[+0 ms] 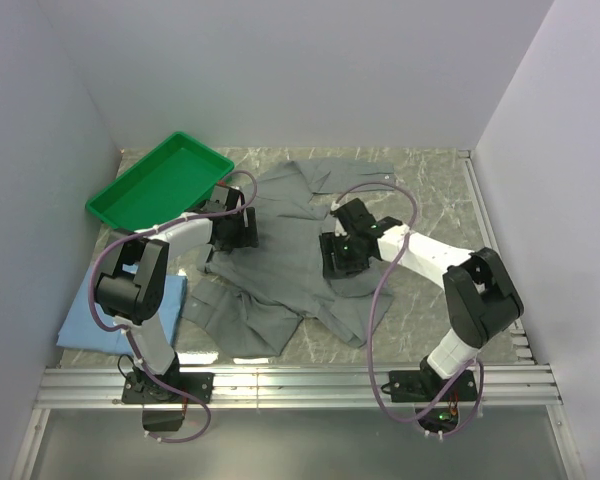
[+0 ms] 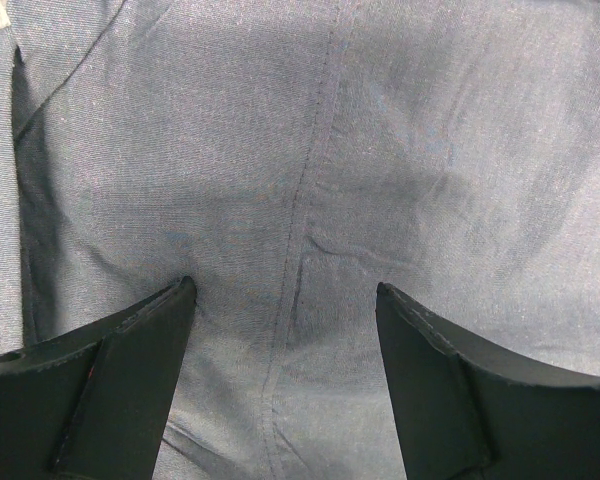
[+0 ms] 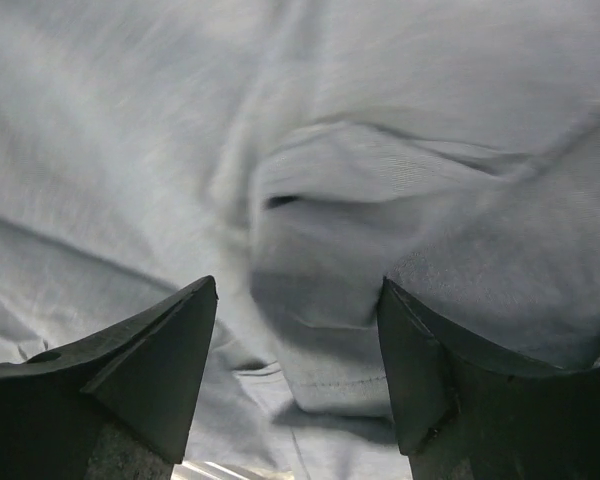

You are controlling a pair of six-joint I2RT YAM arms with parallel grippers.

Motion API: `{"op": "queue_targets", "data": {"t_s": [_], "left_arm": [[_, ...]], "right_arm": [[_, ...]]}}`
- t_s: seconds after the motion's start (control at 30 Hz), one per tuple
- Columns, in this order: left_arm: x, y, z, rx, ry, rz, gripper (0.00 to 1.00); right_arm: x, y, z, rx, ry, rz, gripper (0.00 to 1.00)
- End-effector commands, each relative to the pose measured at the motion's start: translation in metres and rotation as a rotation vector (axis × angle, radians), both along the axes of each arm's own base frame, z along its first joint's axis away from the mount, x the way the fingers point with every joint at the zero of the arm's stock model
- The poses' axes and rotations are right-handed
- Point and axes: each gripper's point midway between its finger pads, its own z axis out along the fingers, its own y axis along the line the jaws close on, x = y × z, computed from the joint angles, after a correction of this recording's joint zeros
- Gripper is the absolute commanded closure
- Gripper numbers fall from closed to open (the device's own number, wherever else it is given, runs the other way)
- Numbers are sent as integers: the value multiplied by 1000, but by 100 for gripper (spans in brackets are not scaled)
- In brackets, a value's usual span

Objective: Fold and stack the long sleeve shirts
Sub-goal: Flatten the shirt out

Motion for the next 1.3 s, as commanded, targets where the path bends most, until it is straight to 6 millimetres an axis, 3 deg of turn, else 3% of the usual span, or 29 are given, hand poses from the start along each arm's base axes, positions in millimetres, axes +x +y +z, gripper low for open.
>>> {"op": "queue_targets", "data": {"t_s": [0.0, 0.17, 0.27, 0.4, 0.43, 0.6, 0.73, 0.8, 0.9, 0.97, 1.27], "left_arm": [[-11, 5, -10, 22, 56, 14, 20], [-12, 2, -10, 9, 63, 5, 20], [-12, 4, -10, 13, 63, 8, 20], [-13, 4, -9, 12, 61, 8, 20], [-12, 4, -8, 11, 58, 8, 20], [-12, 4, -7, 11, 57, 10, 20], [-12, 4, -5, 8, 53, 9, 20], [-11, 3, -4, 7, 50, 10, 20], [-12, 4, -6, 9, 54, 9, 20], [-12, 4, -5, 10, 52, 10, 20], [-12, 4, -6, 11, 57, 6, 20]], "right_arm": [[6, 12, 22, -12, -101, 47, 29], [-10, 16, 8, -79, -53, 114, 30], [-9, 15, 15, -86, -87, 94, 31], [12, -5, 41, -120, -190, -58, 32], [21, -19, 46, -134, -210, -116, 31], [40, -62, 50, -83, -186, -321, 26], [50, -64, 60, 14, -191, -350, 28], [53, -58, 61, 52, -181, -355, 39], [60, -53, 55, 89, -154, -406, 52], [64, -52, 46, 94, -130, -447, 53], [69, -41, 2, 196, 2, -638, 42]]}}
